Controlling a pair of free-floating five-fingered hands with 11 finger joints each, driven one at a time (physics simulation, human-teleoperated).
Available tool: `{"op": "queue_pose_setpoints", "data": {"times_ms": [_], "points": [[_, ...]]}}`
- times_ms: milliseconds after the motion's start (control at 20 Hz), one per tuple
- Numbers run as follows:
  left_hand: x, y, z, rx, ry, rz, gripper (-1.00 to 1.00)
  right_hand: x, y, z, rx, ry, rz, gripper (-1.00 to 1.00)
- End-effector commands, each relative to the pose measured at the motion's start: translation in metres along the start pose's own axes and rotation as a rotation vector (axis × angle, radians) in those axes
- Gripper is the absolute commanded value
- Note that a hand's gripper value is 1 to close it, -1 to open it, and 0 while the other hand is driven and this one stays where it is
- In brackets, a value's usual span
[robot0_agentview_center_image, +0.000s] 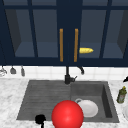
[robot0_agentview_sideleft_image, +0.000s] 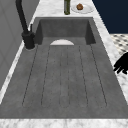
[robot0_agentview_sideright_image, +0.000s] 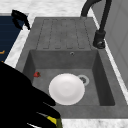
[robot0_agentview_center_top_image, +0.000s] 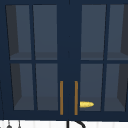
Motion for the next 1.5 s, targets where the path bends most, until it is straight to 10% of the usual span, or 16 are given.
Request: {"op": "queue_pose_setpoints", "data": {"times_ms": [0, 1450], "points": [[0.000, 0.000, 0.000, 0.000, 0.000, 0.000, 0.00, 0.016, 0.003, -0.004, 0.001, 0.017, 0.019, -1.00], [0.000, 0.000, 0.000, 0.000, 0.000, 0.000, 0.00, 0.044, 0.026, -0.025, 0.004, -0.012, 0.003, -1.00]]}}
